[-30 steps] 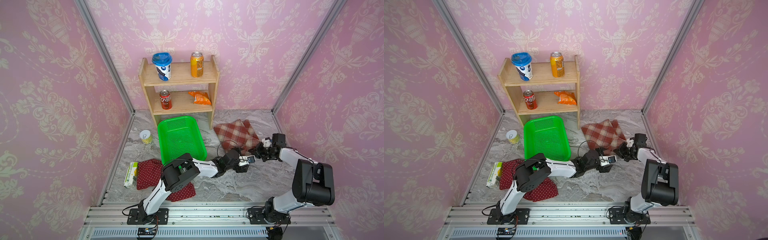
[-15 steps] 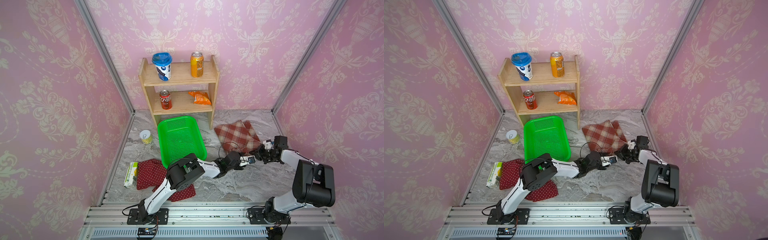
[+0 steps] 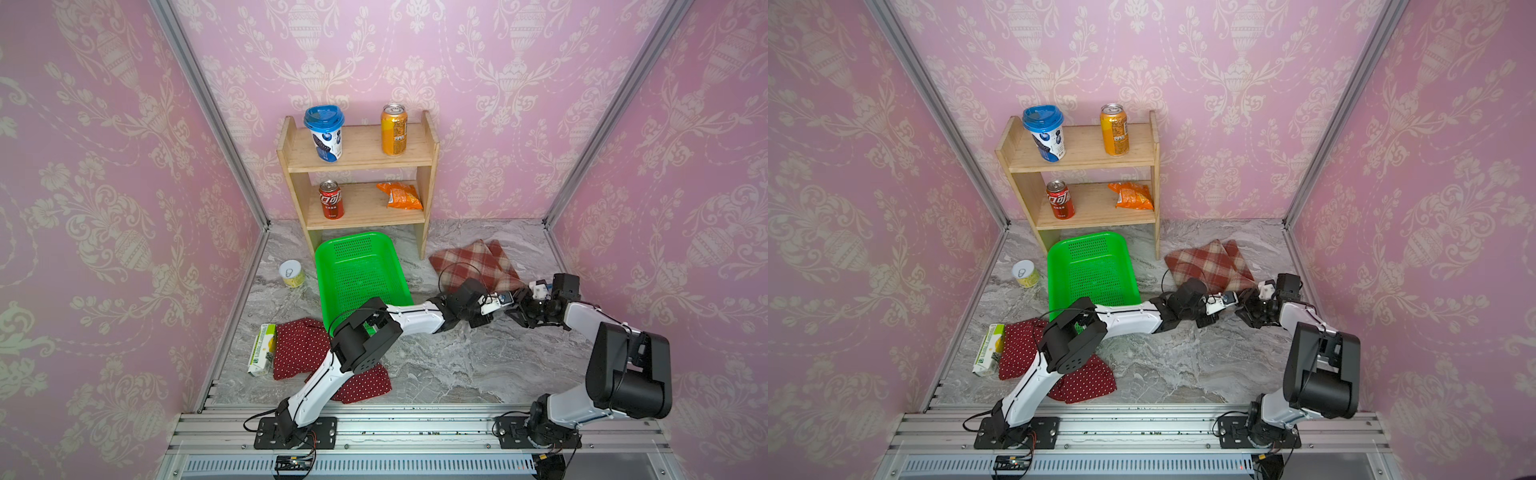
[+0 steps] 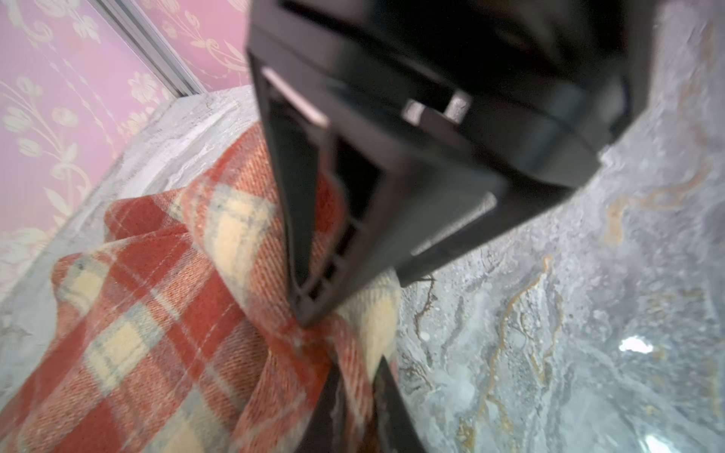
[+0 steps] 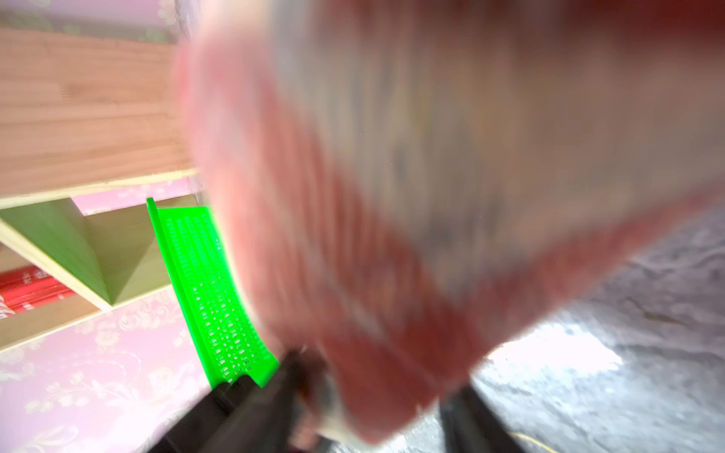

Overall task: Roll up the skirts
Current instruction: Roll the skirt at the center of the board.

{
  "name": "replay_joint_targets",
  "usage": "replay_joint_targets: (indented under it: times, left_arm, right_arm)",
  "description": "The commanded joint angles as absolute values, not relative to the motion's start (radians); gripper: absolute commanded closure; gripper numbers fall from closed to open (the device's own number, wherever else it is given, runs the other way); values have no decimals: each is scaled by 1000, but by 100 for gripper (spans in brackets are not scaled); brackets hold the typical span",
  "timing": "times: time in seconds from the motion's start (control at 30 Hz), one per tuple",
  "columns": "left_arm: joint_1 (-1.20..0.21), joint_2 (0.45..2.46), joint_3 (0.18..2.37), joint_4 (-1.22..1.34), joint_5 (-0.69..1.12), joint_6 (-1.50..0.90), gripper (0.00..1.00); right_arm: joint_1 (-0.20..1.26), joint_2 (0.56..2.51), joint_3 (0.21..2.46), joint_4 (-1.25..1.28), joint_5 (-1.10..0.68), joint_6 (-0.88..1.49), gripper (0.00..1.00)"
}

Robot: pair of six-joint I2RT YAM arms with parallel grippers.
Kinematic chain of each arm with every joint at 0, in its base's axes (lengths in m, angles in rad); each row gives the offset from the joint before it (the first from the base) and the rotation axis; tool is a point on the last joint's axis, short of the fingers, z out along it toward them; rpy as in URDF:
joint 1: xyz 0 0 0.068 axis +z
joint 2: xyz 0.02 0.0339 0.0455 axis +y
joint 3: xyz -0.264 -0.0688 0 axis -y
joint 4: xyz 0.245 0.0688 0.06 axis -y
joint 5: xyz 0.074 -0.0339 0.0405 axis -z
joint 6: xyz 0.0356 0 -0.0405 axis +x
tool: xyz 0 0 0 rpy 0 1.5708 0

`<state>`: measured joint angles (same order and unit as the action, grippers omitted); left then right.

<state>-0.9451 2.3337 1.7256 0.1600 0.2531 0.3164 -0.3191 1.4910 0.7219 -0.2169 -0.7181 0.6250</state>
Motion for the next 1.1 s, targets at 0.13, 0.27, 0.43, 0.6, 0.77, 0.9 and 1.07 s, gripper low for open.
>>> replay_joint_targets:
  times: [0.13, 0.27, 0.43, 0.6, 0.77, 0.9, 1.07]
  left_arm:
    - [-774, 2464, 1934, 41, 746, -265, 88]
    - [-751, 2522, 1975, 73, 835, -373, 88]
    - [-729, 2572, 1975, 142, 853, -494, 87]
    - [-698, 2600, 1967, 145, 836, -552, 87]
    - [-676, 2620, 1974, 70, 792, -548, 87]
    - [-671, 2631, 2006, -53, 740, -504, 87]
    - [-671, 2653, 2080, -249, 647, -402, 87]
  right_arm:
    - [-328, 1445, 667, -191, -729, 623, 19]
    - [-330, 1448, 643, -139, -729, 649, 17]
    - [-330, 1485, 651, -50, -724, 691, 14]
    - [-321, 1569, 681, 42, -709, 735, 12]
    - [-294, 1653, 722, 82, -660, 748, 12]
    - [-270, 1710, 742, 114, -634, 762, 12]
    - [-236, 1773, 769, 128, -602, 760, 14]
